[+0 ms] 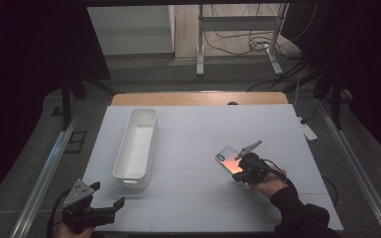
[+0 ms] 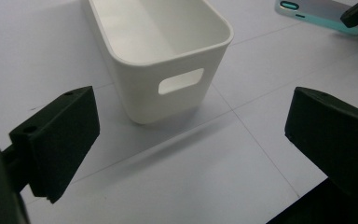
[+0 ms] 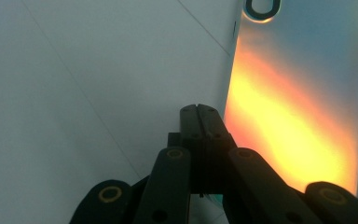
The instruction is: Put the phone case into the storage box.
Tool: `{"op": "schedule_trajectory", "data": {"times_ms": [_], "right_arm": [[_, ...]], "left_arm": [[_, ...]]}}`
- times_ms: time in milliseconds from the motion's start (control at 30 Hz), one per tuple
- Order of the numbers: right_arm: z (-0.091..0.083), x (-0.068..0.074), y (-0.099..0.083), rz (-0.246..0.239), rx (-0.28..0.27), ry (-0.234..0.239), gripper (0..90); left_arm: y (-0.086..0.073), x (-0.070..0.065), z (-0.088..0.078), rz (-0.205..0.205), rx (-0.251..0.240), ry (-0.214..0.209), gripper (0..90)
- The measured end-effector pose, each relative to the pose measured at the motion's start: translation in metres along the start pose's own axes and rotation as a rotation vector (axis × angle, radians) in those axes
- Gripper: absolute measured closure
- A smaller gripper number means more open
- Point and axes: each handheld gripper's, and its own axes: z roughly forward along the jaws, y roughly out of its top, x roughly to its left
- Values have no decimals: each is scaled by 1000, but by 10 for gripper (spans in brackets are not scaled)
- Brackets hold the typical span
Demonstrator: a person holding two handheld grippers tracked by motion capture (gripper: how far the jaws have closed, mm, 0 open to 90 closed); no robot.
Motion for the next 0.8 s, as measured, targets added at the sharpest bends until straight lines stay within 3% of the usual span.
{"op": "schedule_trajectory", "data": {"times_ms": [533, 800], "right_arm": [[-10, -4, 4, 17, -41, -96, 550], [-12, -5, 7, 46, -31, -112, 460]], "left_arm": [[0, 1, 0, -1, 2, 1, 39], [0, 1, 0, 0, 2, -1, 40]]}}
